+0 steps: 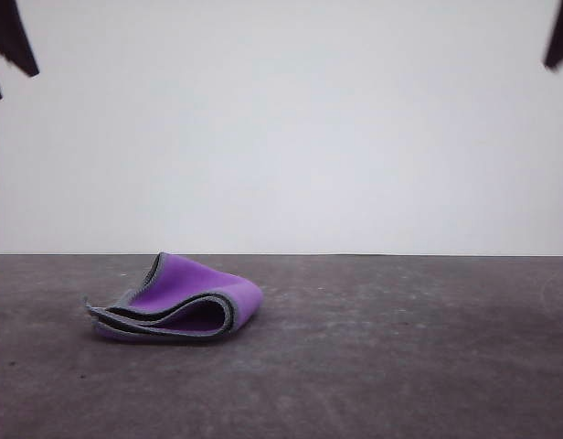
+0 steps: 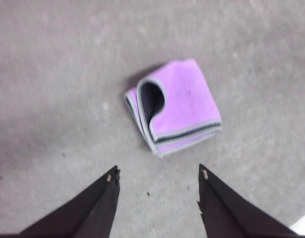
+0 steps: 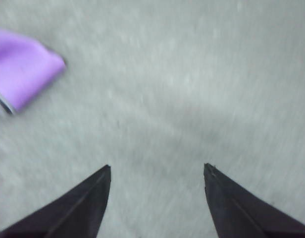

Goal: Fold clothes

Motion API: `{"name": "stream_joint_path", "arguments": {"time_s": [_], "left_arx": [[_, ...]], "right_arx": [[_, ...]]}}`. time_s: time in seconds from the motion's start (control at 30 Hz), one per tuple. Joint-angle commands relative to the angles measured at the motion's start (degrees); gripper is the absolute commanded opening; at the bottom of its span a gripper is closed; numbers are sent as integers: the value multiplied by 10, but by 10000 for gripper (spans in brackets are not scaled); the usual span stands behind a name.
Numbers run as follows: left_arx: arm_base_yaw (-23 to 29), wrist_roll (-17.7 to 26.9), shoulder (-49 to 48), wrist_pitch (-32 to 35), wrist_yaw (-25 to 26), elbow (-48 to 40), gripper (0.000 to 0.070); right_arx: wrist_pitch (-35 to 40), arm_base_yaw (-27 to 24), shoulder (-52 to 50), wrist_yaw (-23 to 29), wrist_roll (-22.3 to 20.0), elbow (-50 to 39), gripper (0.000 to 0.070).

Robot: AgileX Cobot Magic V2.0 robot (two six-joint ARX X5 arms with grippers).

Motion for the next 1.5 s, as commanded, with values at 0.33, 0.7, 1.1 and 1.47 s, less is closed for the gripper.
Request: {"name": "stream_joint_path", "arguments": {"time_s": [0.33, 0.7, 1.1, 1.47], "left_arx": [[1, -16, -45, 13, -1, -34, 252], [1, -15, -48, 16, -1, -34, 3], [1, -27, -77, 76, -20, -61, 3], [1, -75, -149, 237, -29, -189, 3]], "right_arx": [[69, 2, -115, 18, 55, -87, 262], [70, 2, -124, 61, 59, -87, 0], [96, 2, -187, 97, 58, -88, 0], [157, 2, -195, 100, 54, -110, 0]]}}
